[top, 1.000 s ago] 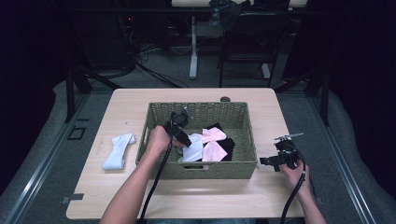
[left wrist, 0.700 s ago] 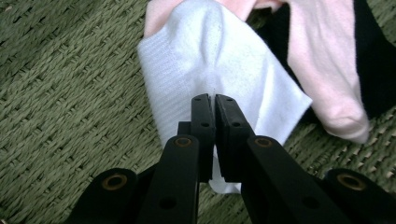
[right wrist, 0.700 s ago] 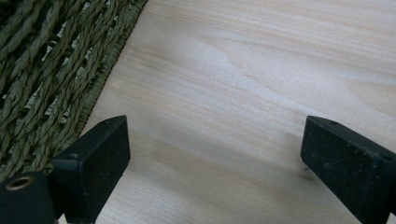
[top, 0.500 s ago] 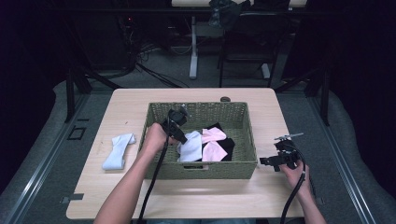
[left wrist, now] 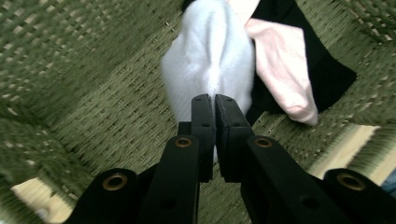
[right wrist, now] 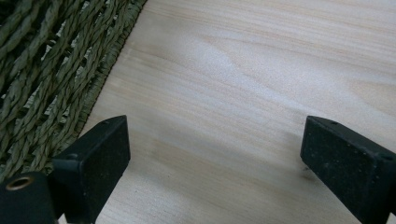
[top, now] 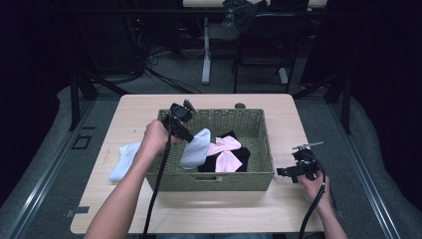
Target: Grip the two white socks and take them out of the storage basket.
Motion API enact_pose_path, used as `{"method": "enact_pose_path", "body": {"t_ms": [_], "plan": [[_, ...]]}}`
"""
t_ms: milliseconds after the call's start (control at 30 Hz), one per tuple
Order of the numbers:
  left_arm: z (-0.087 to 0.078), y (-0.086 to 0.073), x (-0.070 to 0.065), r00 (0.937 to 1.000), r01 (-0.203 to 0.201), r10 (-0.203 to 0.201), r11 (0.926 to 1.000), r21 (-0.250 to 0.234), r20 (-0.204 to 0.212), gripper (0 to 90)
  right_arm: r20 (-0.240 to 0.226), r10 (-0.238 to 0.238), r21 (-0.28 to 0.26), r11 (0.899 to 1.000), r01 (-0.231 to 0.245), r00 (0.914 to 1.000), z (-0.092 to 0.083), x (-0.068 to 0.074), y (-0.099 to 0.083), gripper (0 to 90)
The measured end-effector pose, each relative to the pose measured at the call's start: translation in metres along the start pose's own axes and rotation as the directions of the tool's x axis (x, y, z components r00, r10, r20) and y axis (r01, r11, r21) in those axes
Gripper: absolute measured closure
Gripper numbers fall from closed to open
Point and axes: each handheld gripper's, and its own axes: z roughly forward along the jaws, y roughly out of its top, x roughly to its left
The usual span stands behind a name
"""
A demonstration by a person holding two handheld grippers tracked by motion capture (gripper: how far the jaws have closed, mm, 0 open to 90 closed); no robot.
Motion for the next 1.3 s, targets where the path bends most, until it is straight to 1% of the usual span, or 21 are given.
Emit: {"method": "enact_pose_path", "body": {"t_ms": [67,100,133,267,300,333,367,500,567,633,733,800,867,900,967,1067,1100,1167,1200,1267,1300], "plan": [[-0.011,0.002,0.000,0.9999,-0.005,0.004,0.9999,-0.014,-0.016,87.2,0.000,0.001,0.000,1.000,-0.001,1.0000,0.000,0.000,0.000,7.9],[-0.011,0.002,0.000,0.9999,-0.005,0.004,0.9999,-0.014,-0.016,87.2,0.000,0.001,0.000,1.000,-0.001,1.0000,0.000,0.000,0.000,7.9],[-0.018,0.004,0.000,0.9997,-0.002,0.001,0.9998,-0.021,-0.023,87.2,0.003,0.003,-0.004,1.000,-0.003,1.0000,0.000,0.000,0.000,7.9],[-0.030,0.006,0.002,0.9993,0.005,-0.006,0.9993,-0.037,-0.037,87.2,0.005,0.008,-0.007,1.000,-0.008,1.0000,0.000,0.000,0.000,7.9],[-0.030,0.006,0.002,0.9993,0.005,-0.006,0.9993,-0.037,-0.037,87.2,0.005,0.008,-0.007,1.000,-0.008,1.0000,0.000,0.000,0.000,7.9],[-0.035,0.008,0.002,0.9990,0.004,-0.006,0.9991,-0.042,-0.045,87.2,0.002,0.003,-0.004,1.000,-0.003,1.0000,0.000,0.000,0.000,7.9],[-0.035,0.008,0.002,0.9990,0.004,-0.006,0.9991,-0.042,-0.045,87.2,0.002,0.003,-0.004,1.000,-0.003,1.0000,0.000,0.000,0.000,7.9],[-0.046,0.014,0.003,0.9983,0.000,-0.002,0.9989,-0.046,-0.059,87.2,0.006,0.001,0.002,1.000,-0.001,1.0000,0.000,0.000,0.000,7.9],[-0.050,0.017,0.003,0.9976,-0.003,-0.001,0.9984,-0.057,-0.070,87.2,0.011,-0.011,0.006,1.000,0.011,0.9999,0.000,0.000,0.000,7.9],[-0.051,0.018,0.004,0.9977,-0.003,-0.002,0.9981,-0.061,-0.068,87.2,0.011,-0.010,0.006,1.000,0.010,0.9999,0.000,0.000,0.000,7.9],[-0.055,0.022,0.005,0.9969,-0.001,-0.005,0.9975,-0.070,-0.078,87.2,0.005,-0.001,0.001,1.000,0.001,1.0000,0.000,0.000,0.000,7.9],[-0.059,0.024,0.008,0.9965,0.007,-0.014,0.9965,-0.083,-0.082,87.2,0.004,-0.003,0.005,1.000,0.003,1.0000,0.000,0.000,0.000,7.9],[-0.061,0.025,0.008,0.9963,0.008,-0.015,0.9967,-0.081,-0.085,87.3,0.013,-0.004,0.004,1.000,0.004,0.9999,0.000,0.000,0.000,7.9],[-0.064,0.026,0.010,0.9960,0.012,-0.021,0.9956,-0.093,-0.087,87.3,0.011,-0.010,0.001,1.000,0.010,0.9999,0.001,0.000,0.000,7.9],[-0.068,0.028,0.011,0.9952,0.013,-0.023,0.9949,-0.100,-0.095,87.3,0.014,-0.015,0.005,1.000,0.015,0.9998,0.000,0.000,0.000,7.9],[-0.072,0.030,0.013,0.9945,0.021,-0.032,0.9939,-0.108,-0.100,87.4,0.009,-0.007,0.000,1.000,0.007,0.9999,0.001,0.000,0.000,7.9],[-0.077,0.031,0.014,0.9931,0.030,-0.043,0.9924,-0.119,-0.109,87.4,0.010,-0.006,0.002,1.000,0.006,0.9999,0.001,0.000,0.000,7.9],[-0.083,0.032,0.016,0.9921,0.030,-0.044,0.9922,-0.121,-0.117,87.4,0.017,-0.008,-0.001,1.000,0.008,0.9998,0.001,0.000,0.000,7.9],[-0.083,0.032,0.016,0.9921,0.030,-0.044,0.9922,-0.121,-0.117,87.4,0.017,-0.008,-0.001,1.000,0.008,0.9998,0.001,0.000,0.000,7.9],[-0.094,0.033,0.020,0.9903,0.035,-0.052,0.9902,-0.135,-0.129,87.4,0.015,-0.011,0.006,1.000,0.011,0.9998,0.001,0.000,0.000,7.9],[-0.094,0.033,0.020,0.9903,0.035,-0.052,0.9902,-0.135,-0.129,87.4,0.015,-0.011,0.006,1.000,0.011,0.9998,0.001,0.000,0.000,7.9]]}}
